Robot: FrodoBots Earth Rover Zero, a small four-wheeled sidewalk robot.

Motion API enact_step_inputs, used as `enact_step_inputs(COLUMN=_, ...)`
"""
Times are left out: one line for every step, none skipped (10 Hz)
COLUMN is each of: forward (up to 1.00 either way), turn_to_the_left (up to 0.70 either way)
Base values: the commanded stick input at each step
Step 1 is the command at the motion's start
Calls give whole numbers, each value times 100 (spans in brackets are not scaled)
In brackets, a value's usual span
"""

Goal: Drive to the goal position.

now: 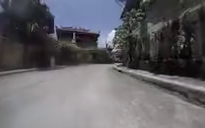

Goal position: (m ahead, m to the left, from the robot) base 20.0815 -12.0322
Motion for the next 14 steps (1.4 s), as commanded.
enact_step_inputs(forward=85, turn_to_the_left=0)
enact_step_inputs(forward=85, turn_to_the_left=0)
enact_step_inputs(forward=85, turn_to_the_left=0)
enact_step_inputs(forward=85, turn_to_the_left=0)
enact_step_inputs(forward=85, turn_to_the_left=0)
enact_step_inputs(forward=85, turn_to_the_left=0)
enact_step_inputs(forward=85, turn_to_the_left=0)
enact_step_inputs(forward=85, turn_to_the_left=0)
enact_step_inputs(forward=85, turn_to_the_left=0)
enact_step_inputs(forward=85, turn_to_the_left=0)
enact_step_inputs(forward=85, turn_to_the_left=0)
enact_step_inputs(forward=85, turn_to_the_left=0)
enact_step_inputs(forward=85, turn_to_the_left=0)
enact_step_inputs(forward=85, turn_to_the_left=0)
